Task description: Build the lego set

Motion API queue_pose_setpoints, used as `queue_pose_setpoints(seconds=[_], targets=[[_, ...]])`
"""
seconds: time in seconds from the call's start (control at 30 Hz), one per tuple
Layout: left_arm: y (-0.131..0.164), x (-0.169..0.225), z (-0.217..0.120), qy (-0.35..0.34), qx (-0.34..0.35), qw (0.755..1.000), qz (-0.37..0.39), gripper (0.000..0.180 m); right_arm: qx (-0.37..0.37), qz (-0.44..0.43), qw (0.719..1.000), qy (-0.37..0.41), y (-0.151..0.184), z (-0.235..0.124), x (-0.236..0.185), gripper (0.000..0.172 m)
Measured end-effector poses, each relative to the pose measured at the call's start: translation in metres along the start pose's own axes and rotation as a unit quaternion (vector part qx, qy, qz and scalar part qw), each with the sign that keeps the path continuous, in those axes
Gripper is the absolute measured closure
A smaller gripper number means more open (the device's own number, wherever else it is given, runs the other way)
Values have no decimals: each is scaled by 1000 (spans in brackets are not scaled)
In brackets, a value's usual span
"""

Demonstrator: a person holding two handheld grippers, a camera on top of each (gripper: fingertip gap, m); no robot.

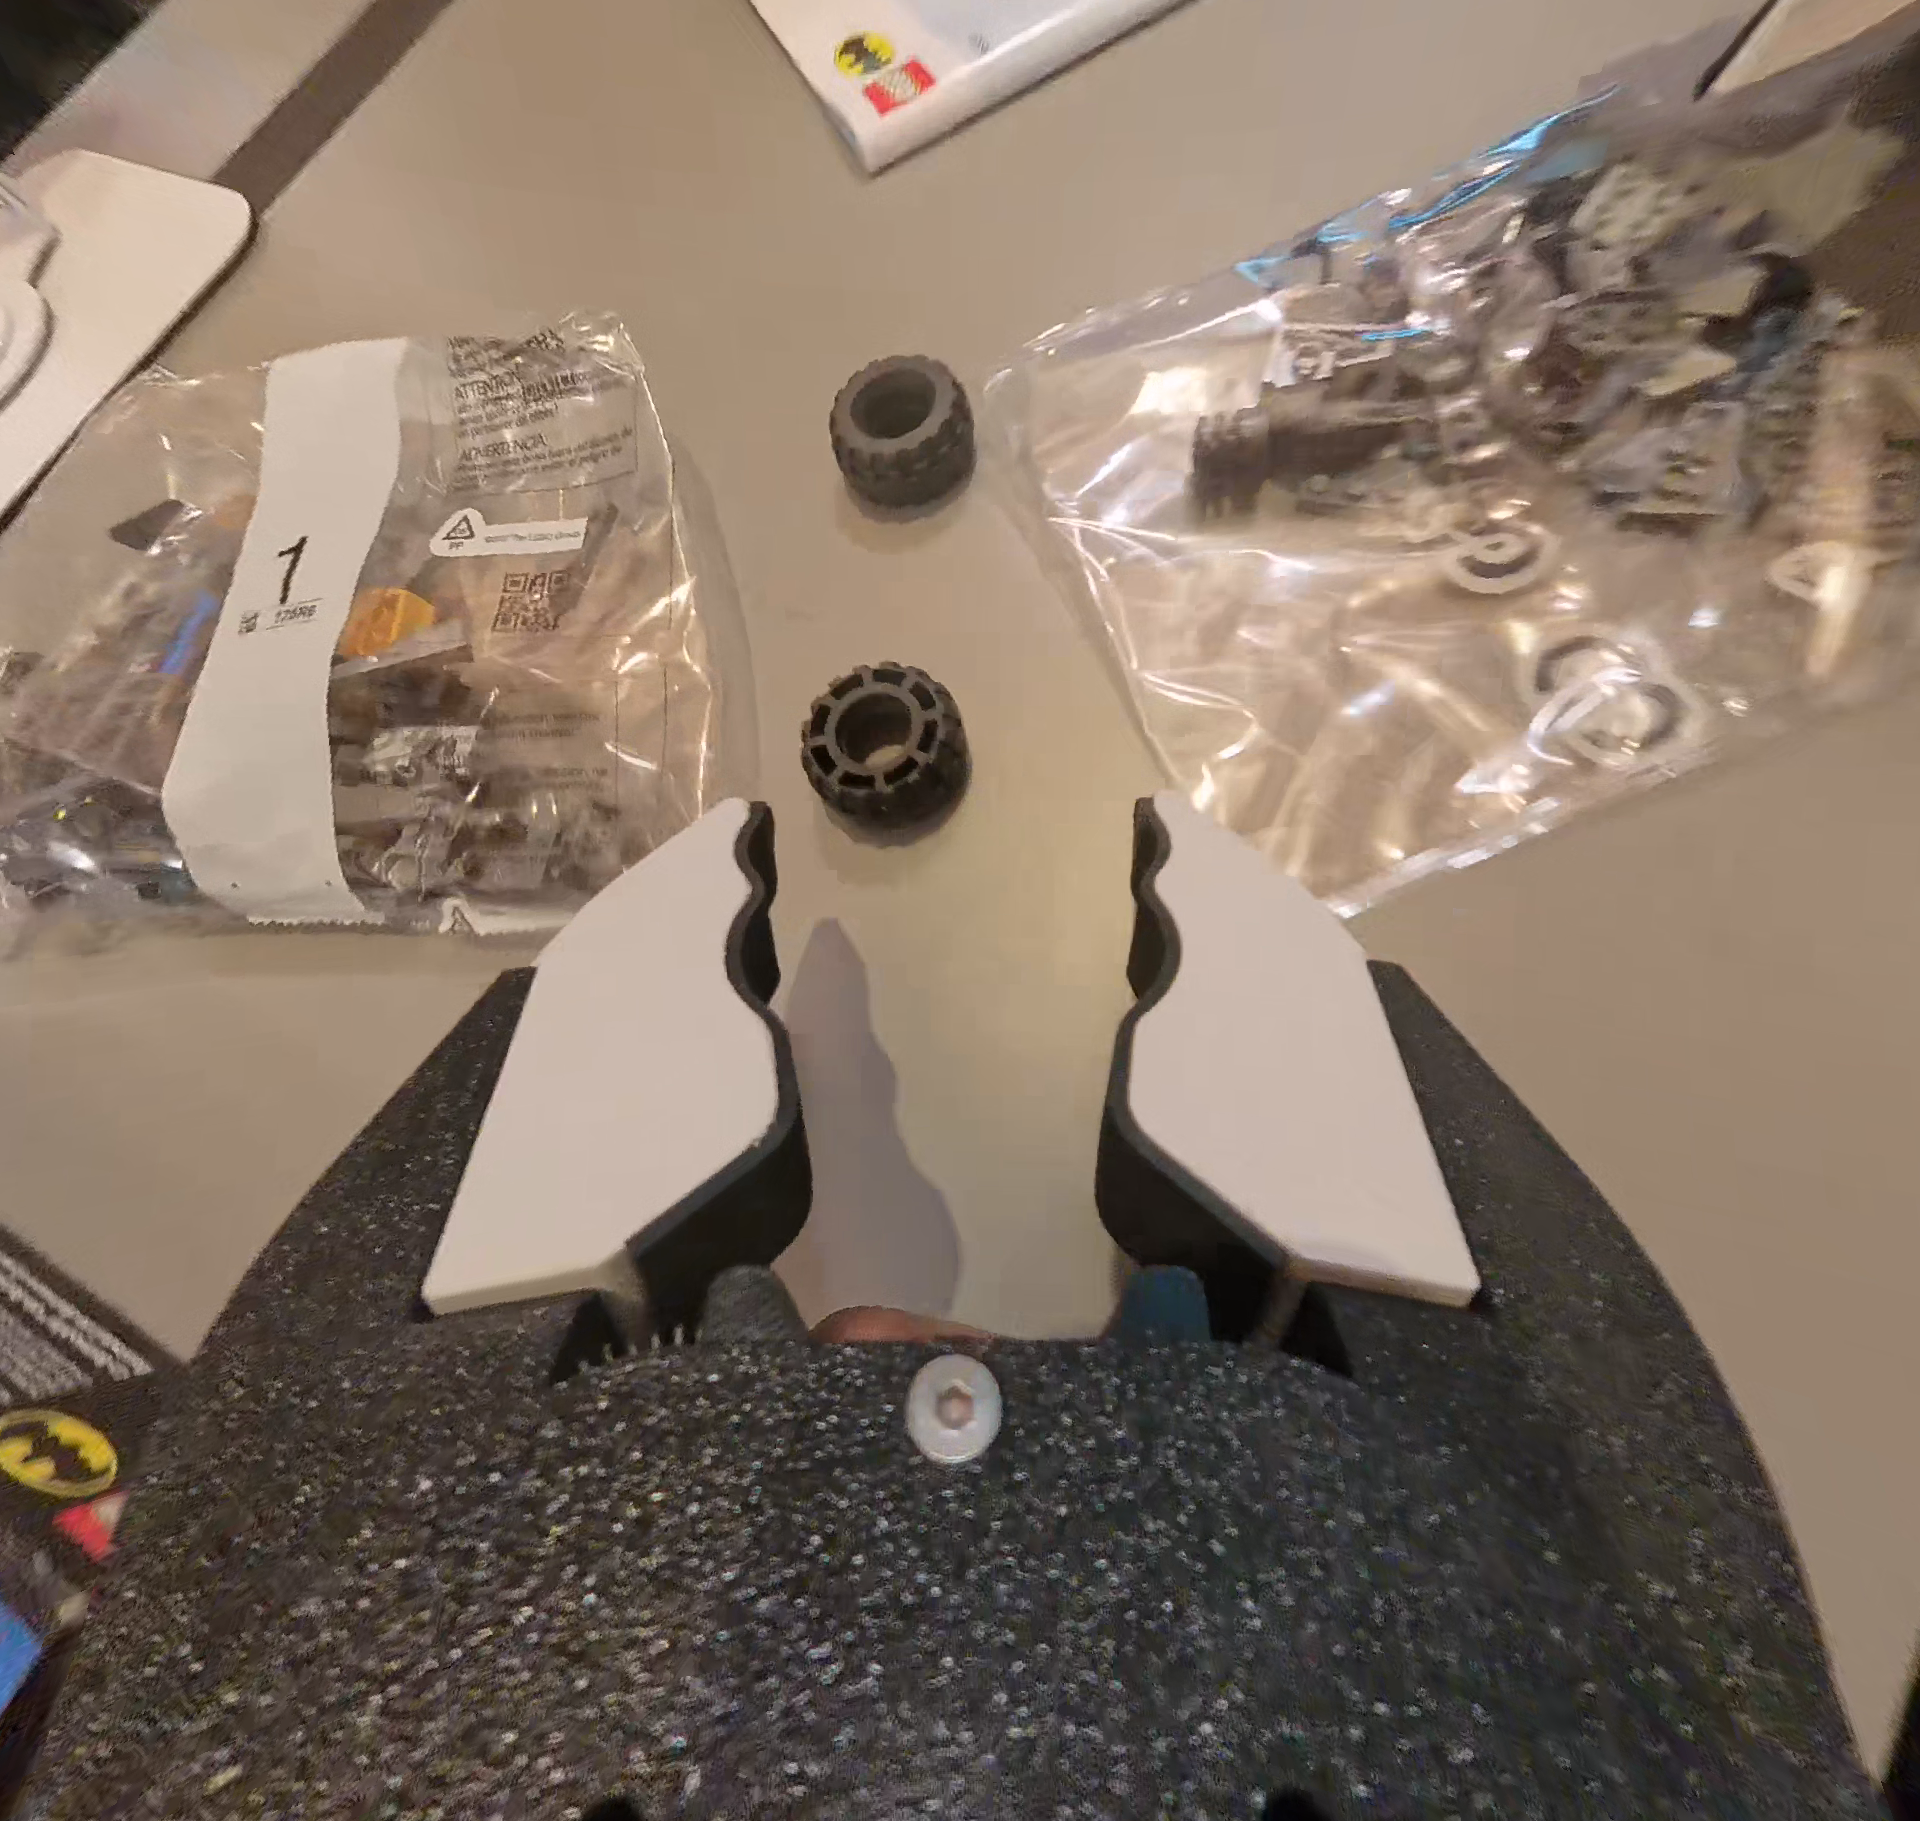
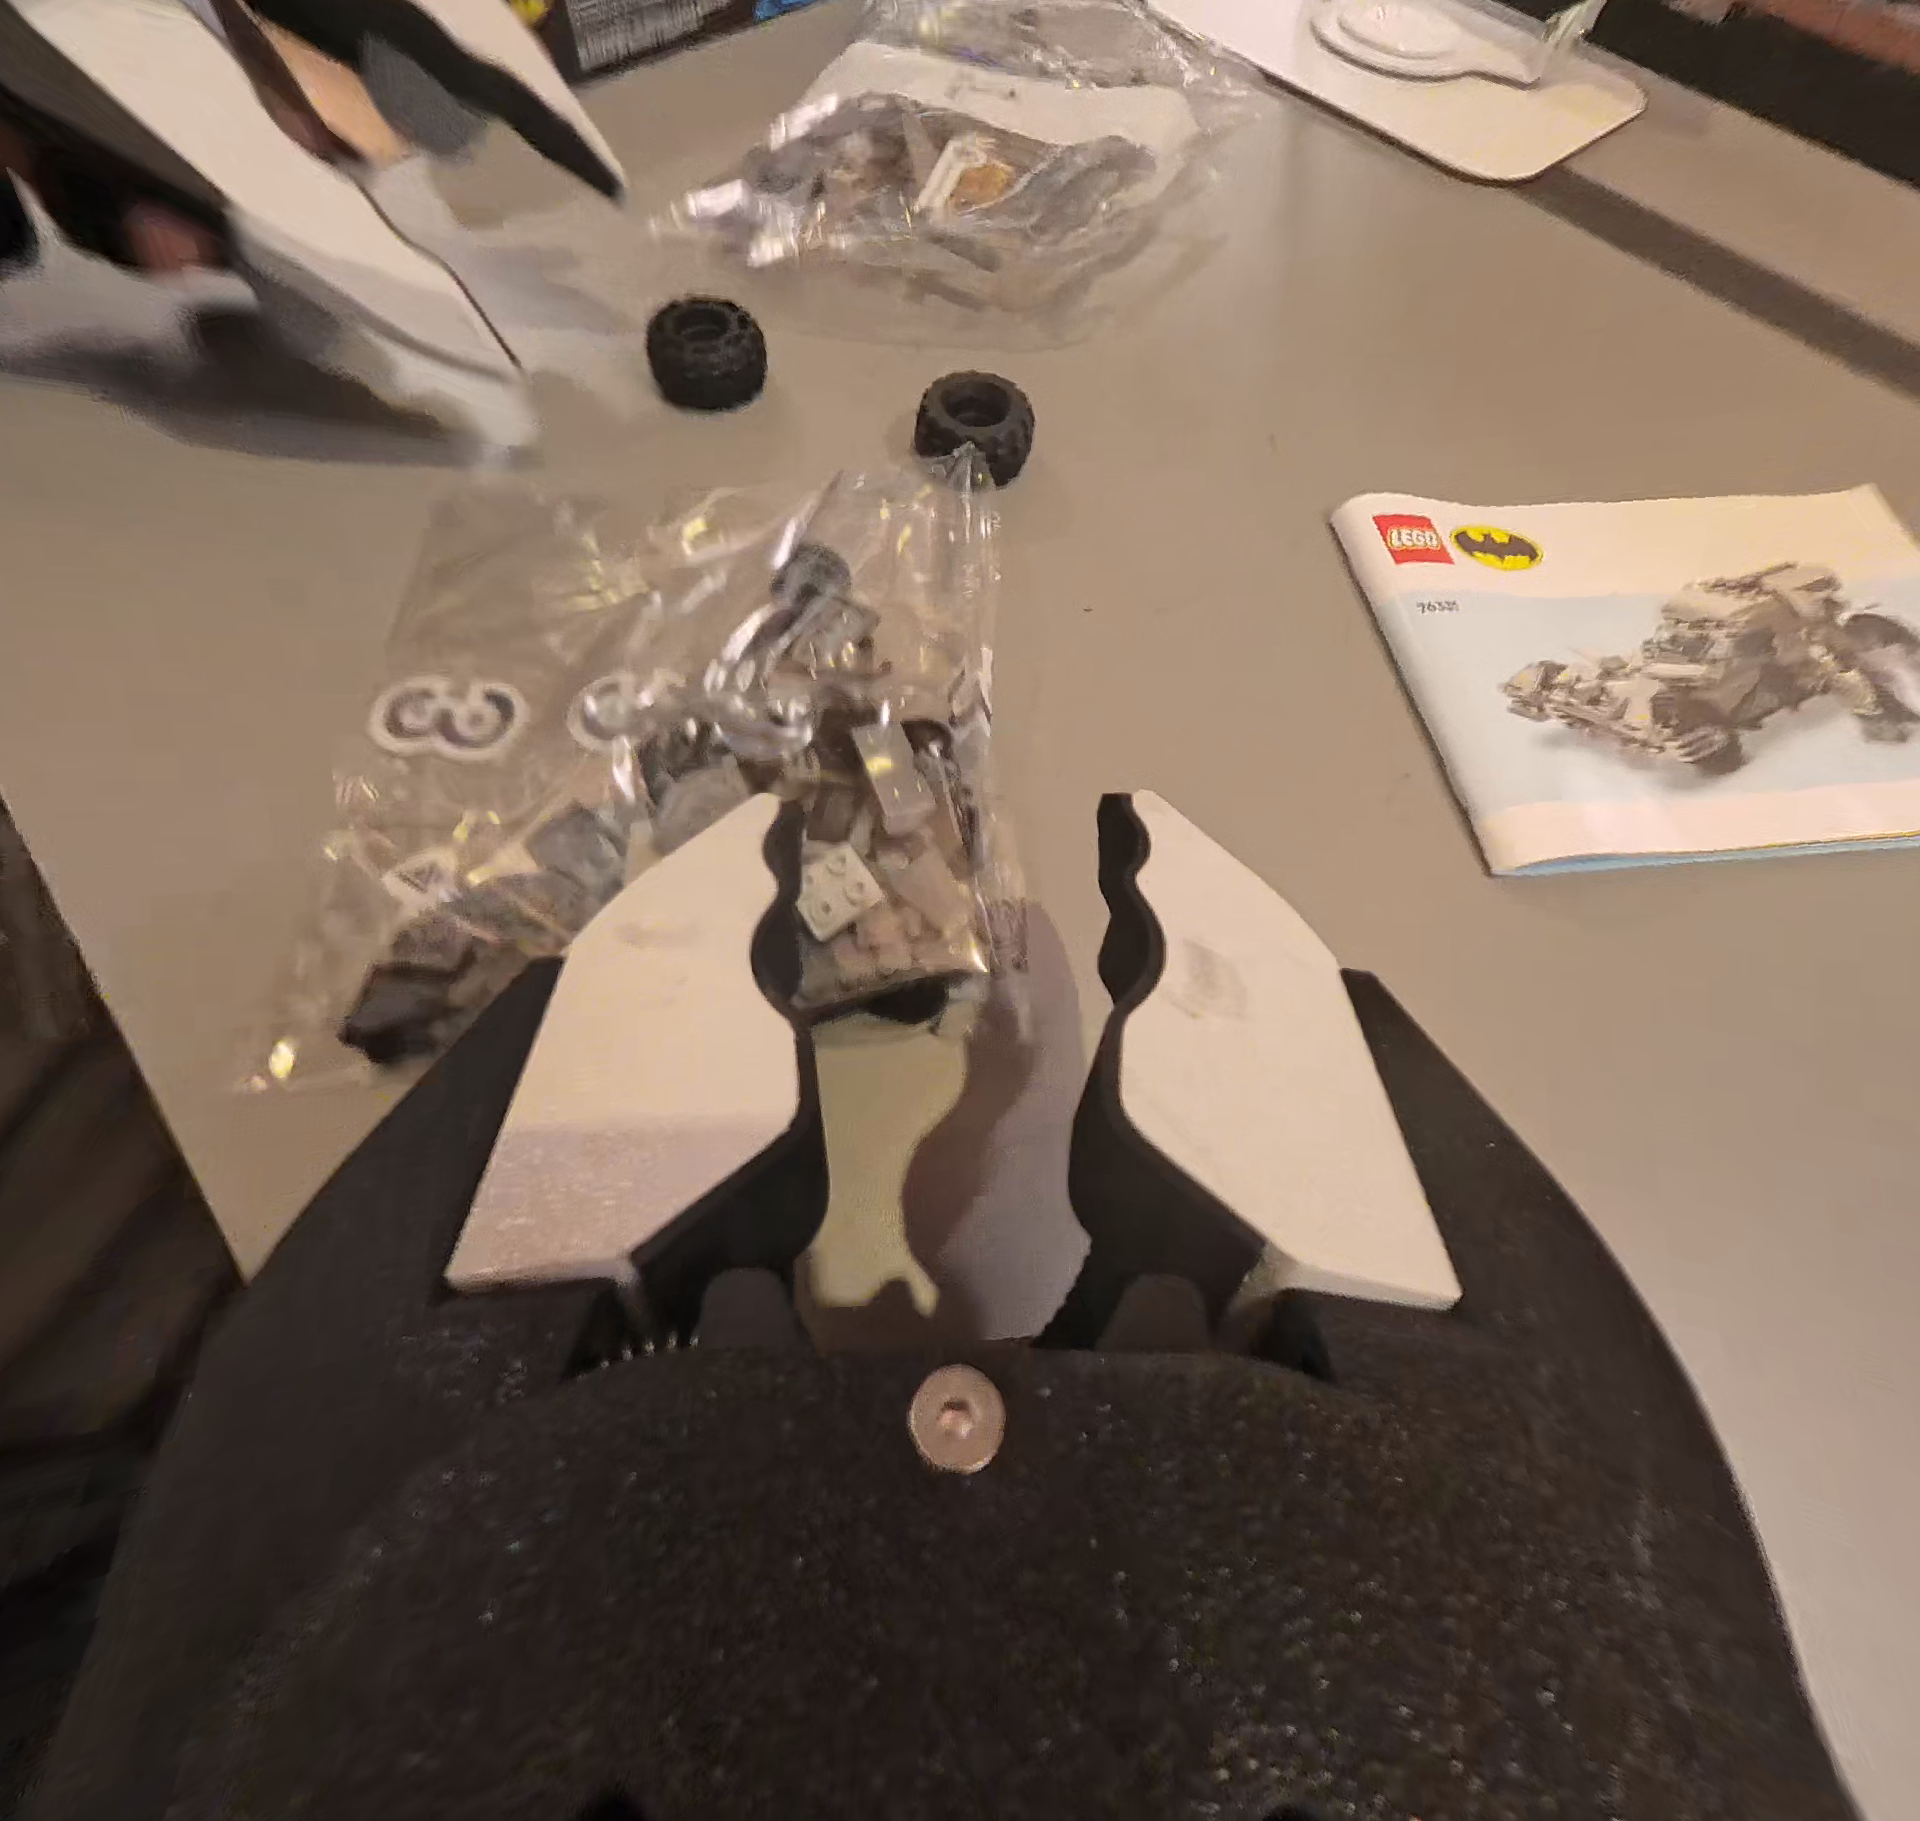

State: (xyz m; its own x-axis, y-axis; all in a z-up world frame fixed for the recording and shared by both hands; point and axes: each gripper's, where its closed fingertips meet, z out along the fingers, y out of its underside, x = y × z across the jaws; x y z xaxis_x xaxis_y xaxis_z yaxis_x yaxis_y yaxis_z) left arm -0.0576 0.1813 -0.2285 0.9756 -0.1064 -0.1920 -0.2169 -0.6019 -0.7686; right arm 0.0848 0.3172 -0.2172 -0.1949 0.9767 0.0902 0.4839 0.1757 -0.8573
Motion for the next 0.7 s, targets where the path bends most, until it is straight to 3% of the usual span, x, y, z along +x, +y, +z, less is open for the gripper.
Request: queue_pose_setpoints(seconds=[0.1, 0.27, 0.43, 0.7], targets=[[8, 7, -17, 6, 13, 1000, -7, 117, -62, -9, 998, 20, 18, -2, 18, 115], [16, 20, -27, 6, 12, 1000, 6, 119, -72, 64, 984, -152, 8, 11, -3, 109], [10, 32, -29, 22, 28, 999, 7, 120, -164, 40, 967, -193, 18, 40, -11, 101], [11, 35, -24, 40, 25, 999, -1, 122, -172, 35, 958, -228, 8, 39, -24, 152]])
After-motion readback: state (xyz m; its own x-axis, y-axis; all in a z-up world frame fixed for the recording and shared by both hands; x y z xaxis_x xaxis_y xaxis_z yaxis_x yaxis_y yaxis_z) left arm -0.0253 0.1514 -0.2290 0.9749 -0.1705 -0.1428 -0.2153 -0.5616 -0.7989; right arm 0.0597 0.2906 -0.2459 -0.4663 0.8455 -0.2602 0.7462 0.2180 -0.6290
